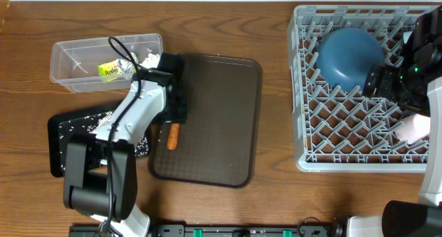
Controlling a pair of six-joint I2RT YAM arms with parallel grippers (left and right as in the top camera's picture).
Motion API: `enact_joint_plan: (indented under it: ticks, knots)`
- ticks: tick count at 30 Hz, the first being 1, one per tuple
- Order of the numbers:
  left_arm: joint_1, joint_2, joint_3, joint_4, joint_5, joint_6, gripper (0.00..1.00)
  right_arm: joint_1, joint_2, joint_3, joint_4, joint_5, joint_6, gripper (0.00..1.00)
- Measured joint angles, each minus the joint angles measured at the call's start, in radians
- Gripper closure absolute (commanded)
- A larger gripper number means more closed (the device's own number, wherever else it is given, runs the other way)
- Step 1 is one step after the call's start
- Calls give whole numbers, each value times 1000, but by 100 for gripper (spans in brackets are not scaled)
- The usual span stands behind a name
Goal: Sort waste into correct bins and load items into the dishwasher rack
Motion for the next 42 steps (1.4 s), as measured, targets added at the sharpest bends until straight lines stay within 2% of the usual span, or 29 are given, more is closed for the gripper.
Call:
enact_joint_plan:
  ticks: [9, 16, 24, 30, 34, 42]
  knots:
    - [1, 13, -122, 106, 76, 0, 53, 0, 0, 0, 0, 0, 0, 1]
    - [0, 9, -156, 135, 92, 10, 66, 0, 0, 0, -2, 0, 0, 1]
    - [24, -22, -138, 55, 66, 18, 73, 0, 0, 0, -8, 0, 0, 1]
    - [146, -201, -107, 48, 55, 18, 73, 0, 0, 0, -8, 0, 0, 1]
    - [274, -306, -95, 52, 47, 19, 66, 0, 0, 0, -8, 0, 0, 1]
    - [494, -298, -93, 58, 44, 2, 64, 0, 0, 0, -8, 0, 0, 1]
